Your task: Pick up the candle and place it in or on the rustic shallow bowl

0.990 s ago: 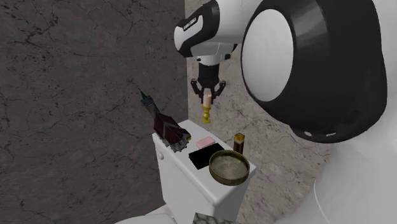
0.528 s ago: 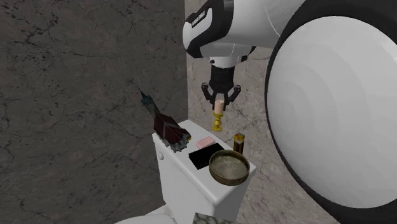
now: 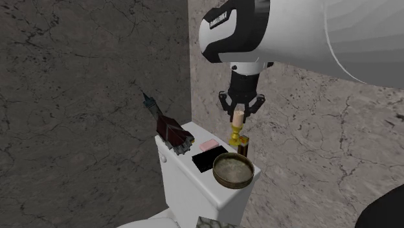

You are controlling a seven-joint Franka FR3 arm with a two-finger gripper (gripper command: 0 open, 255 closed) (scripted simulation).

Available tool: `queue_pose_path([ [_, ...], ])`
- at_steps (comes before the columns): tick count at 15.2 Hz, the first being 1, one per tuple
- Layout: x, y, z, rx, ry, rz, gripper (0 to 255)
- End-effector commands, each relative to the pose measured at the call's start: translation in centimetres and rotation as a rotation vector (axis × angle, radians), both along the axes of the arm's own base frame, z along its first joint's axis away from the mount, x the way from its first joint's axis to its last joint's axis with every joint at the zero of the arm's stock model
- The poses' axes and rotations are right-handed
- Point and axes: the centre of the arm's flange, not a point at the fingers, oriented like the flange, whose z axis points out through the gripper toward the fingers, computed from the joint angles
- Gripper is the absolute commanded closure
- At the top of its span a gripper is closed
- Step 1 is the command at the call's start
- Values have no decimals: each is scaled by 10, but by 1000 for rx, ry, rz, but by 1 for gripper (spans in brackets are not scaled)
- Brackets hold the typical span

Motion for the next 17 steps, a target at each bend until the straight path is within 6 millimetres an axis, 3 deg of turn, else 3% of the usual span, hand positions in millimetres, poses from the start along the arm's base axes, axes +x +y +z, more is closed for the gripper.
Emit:
queue_pose_path([
  [1,-3,-2,-10,0,0,0,255],
  [17,-3,-2,-94,0,0,0,255],
])
